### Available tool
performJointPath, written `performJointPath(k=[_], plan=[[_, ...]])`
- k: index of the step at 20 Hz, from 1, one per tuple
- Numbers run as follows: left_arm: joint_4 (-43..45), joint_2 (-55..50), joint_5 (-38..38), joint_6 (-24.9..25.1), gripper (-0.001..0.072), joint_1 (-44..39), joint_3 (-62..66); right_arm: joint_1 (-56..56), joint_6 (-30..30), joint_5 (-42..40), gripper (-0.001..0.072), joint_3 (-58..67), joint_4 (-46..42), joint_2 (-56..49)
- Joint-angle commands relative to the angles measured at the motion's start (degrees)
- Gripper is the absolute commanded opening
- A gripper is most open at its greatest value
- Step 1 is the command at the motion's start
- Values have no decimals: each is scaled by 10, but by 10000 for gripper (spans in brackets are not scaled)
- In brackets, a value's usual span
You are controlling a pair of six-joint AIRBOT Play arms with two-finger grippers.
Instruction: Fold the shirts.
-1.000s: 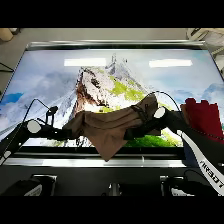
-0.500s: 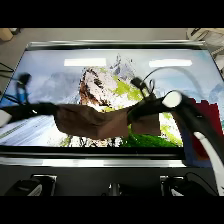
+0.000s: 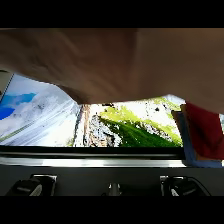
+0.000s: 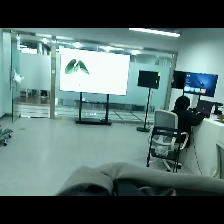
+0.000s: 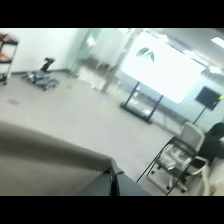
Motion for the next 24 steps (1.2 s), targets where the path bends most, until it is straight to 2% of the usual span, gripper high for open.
performJointPath(k=[1,5,7,9,11,12,14,16,17,19,21,23,24], plan=[[11,6,-34,-17,31,0,29,0,24,-19,18,16,-33,14],[11,-3,-81,-17,31,0,-16,0,23,-59,18,16,-45,-34],[11,-16,-136,-18,31,0,-68,0,25,-60,18,16,-76,-70],[10,-33,-181,-18,31,0,-157,0,61,-46,19,16,-117,-135],[15,-51,-166,-18,32,0,-276,0,104,-54,19,16,-162,-224],[24,-66,-135,-31,32,0,-339,-12,129,-88,19,16,-168,-276],[28,-107,-81,-104,32,10,-430,-49,245,-160,19,16,-152,-369],[25,-162,-34,-136,32,17,-484,-79,402,-166,21,16,-135,-448],[24,-196,-12,-142,32,17,-496,-85,420,-155,21,16,-101,-482],[-2,-265,23,-141,32,17,-496,-83,386,-125,21,16,-32,-536],[-37,-315,56,-141,32,17,-496,-76,309,-90,21,16,37,-578],[-52,-345,57,-141,34,17,-496,-71,252,-47,20,16,59,-608],[-52,-351,56,-141,33,17,-496,-70,244,-29,21,16,59,-617]])
